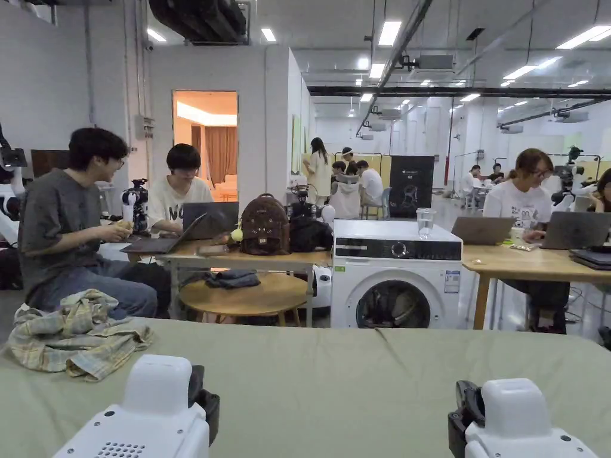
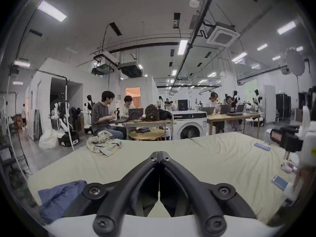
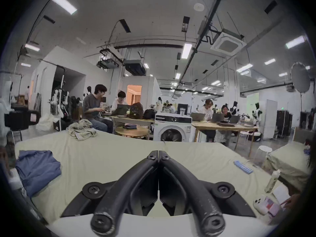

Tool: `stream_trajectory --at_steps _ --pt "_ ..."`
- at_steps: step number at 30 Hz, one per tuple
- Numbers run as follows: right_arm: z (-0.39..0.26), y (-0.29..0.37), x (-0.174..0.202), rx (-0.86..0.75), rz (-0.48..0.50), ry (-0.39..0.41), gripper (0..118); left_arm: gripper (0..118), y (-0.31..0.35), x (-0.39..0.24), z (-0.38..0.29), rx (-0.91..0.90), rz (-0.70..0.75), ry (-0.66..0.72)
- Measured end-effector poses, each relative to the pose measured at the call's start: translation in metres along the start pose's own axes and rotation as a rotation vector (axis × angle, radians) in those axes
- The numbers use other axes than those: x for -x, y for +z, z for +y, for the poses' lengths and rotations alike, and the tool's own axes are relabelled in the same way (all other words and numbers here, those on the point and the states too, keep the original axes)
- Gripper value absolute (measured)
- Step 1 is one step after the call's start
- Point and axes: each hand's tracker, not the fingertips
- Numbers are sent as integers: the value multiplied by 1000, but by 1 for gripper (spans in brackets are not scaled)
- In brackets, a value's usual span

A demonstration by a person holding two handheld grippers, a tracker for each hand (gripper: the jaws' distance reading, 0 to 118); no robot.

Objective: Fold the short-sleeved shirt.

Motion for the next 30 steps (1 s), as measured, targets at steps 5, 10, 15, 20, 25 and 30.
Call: stream_trajectory --at_steps 5,10,15,20,25,30 --pt "-3 -11 -11 25 14 -44 0 0 -3 11 -7 11 -3 58" --pt "0 -40 -19 58 -19 -66 0 0 -22 12 -10 7 2 48" --pt "0 -42 -18 54 -45 -47 0 0 -29 16 -8 23 -6 72" --pt "-2 -42 -15 60 -39 -32 0 0 -33 12 -5 23 -13 90" --pt "-7 -41 -15 60 -45 -37 0 0 -37 4 -10 32 3 32" --pt "-8 -41 -14 61 -42 -26 0 0 -37 1 -14 20 -11 40"
